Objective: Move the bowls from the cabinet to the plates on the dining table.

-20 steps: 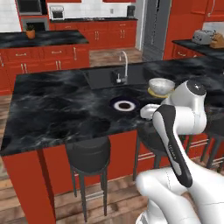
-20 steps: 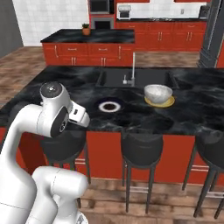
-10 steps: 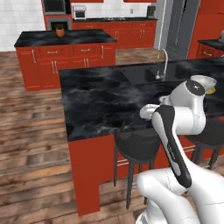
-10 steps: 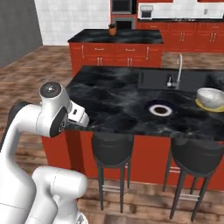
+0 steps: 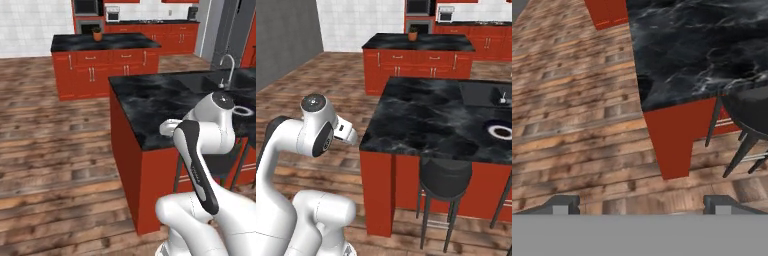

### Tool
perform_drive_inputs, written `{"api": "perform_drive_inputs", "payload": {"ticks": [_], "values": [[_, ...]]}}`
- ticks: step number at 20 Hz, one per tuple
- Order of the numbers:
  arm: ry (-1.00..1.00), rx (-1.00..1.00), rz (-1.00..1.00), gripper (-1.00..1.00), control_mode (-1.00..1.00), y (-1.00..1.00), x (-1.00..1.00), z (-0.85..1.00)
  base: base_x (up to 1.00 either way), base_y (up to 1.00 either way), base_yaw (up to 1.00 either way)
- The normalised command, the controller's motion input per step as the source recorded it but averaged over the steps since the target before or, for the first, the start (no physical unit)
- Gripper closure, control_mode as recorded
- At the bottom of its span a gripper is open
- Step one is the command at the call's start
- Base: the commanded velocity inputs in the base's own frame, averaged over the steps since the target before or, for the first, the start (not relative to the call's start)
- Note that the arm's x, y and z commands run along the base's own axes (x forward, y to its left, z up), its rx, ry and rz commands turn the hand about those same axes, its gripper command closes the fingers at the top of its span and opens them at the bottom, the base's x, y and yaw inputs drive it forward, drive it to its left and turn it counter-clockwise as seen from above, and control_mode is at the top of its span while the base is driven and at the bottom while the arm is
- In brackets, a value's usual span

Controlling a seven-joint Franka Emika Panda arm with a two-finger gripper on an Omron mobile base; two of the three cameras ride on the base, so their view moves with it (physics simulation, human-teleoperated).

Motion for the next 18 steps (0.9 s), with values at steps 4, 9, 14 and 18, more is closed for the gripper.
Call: {"api": "perform_drive_inputs", "payload": {"ticks": [4,9,14,18], "values": [[0.00,0.00,0.00,-1.00,1.00,0.00,0.00,0.00,0.31,1.00,0.09],[0.00,0.00,0.00,-1.00,1.00,0.00,0.00,0.00,0.45,1.00,0.10],[0.00,0.00,0.00,-1.00,1.00,0.00,0.00,0.00,0.76,0.68,0.09],[0.00,0.00,0.00,-1.00,1.00,0.00,0.00,0.00,0.98,0.29,0.06]]}}
